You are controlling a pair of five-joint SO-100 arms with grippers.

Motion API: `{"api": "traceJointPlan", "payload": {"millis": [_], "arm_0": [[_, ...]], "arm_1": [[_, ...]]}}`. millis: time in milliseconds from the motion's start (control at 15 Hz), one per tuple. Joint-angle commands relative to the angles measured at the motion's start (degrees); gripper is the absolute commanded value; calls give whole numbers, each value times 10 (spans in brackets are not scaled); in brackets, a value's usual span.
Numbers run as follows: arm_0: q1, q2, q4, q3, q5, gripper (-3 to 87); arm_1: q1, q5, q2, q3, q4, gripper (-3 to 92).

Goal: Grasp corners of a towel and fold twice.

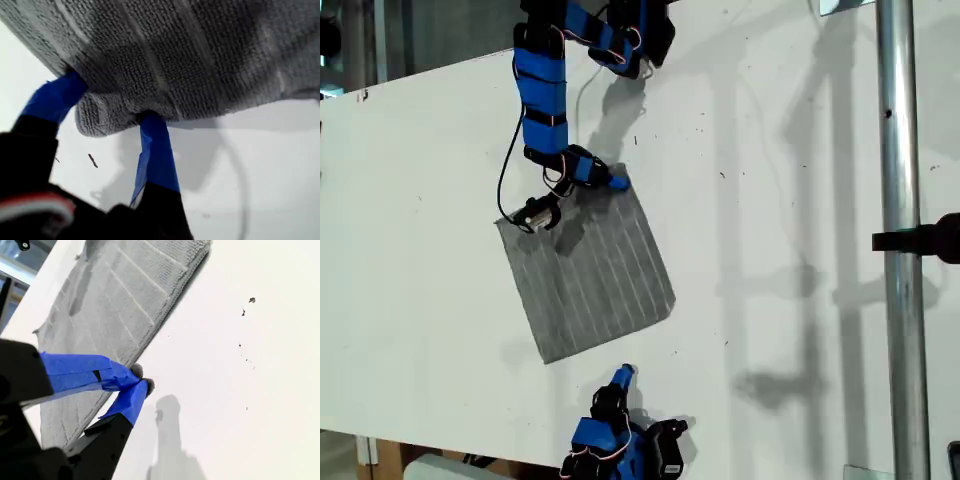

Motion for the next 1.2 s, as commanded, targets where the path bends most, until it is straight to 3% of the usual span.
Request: {"api": "traceJointPlan", "payload": {"millis": [0, 200, 533, 800, 1133], "arm_0": [[-4, -1, 4, 3, -6, -21], [-9, -1, 0, 3, -11, -21], [-4, -52, -69, -78, -38, -21], [-11, -469, -102, -378, 16, -21], [11, -846, -25, -738, 98, -21]], "arm_1": [[-19, -7, -10, -30, 3, 19], [-24, -4, -11, -33, -3, -2], [-23, -3, -11, -29, -10, -2], [-21, -3, -11, -28, -11, -2], [-18, -3, -11, -25, -11, -2]]}}
